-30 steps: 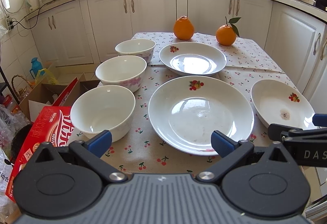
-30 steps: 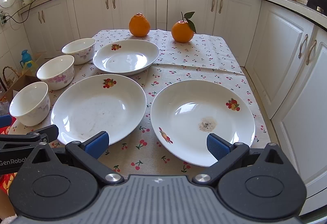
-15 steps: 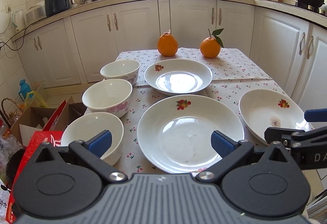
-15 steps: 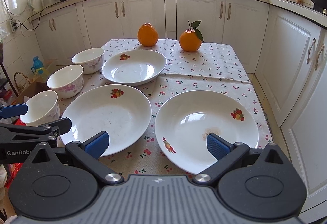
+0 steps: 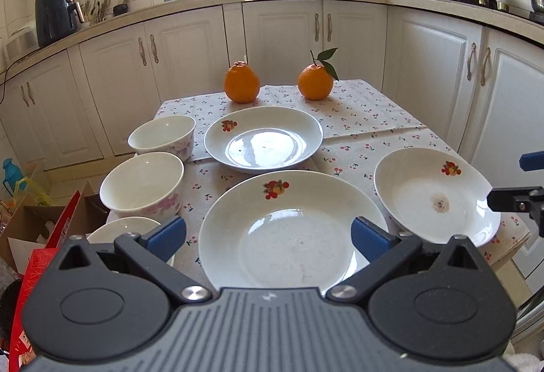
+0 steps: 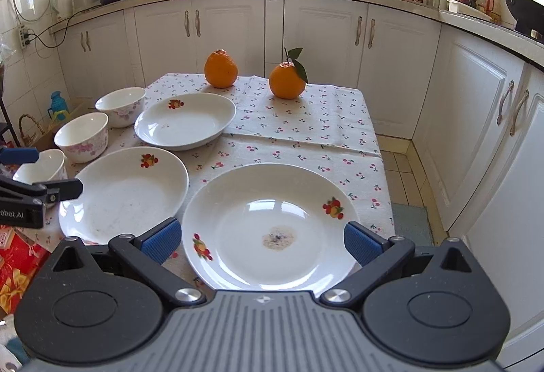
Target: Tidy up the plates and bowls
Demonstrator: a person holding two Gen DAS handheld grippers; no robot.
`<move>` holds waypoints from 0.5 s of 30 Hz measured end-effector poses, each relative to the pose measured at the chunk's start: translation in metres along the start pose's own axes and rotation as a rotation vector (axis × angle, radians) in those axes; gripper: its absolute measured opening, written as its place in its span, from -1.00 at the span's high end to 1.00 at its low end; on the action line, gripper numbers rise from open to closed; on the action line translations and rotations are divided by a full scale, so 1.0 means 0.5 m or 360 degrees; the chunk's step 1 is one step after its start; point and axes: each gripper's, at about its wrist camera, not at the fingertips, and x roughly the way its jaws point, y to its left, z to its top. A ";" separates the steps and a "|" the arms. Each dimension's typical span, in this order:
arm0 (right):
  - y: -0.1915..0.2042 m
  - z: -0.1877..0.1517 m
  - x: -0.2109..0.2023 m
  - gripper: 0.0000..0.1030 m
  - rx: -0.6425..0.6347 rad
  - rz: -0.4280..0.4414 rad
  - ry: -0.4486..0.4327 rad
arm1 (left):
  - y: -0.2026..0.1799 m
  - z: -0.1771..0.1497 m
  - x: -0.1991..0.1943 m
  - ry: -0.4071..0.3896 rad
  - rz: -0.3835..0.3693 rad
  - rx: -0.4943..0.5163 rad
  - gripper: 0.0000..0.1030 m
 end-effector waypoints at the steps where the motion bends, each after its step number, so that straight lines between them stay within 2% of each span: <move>1: -0.007 -0.007 0.001 -1.00 -0.0009 0.0002 0.0013 | 0.000 0.001 0.006 0.0020 -0.0017 -0.0005 -0.99; 9: -0.033 -0.062 0.037 -1.00 -0.0035 0.0140 0.0139 | -0.020 0.012 0.042 0.0101 -0.0119 0.0003 -0.99; 12: -0.032 -0.079 0.056 -1.00 -0.0071 0.0157 0.0181 | -0.025 0.019 0.056 0.0123 -0.0125 -0.0006 -0.99; 15: -0.036 -0.090 0.079 -1.00 -0.0087 0.0172 0.0229 | -0.031 0.028 0.071 0.0134 -0.0189 -0.0004 -0.99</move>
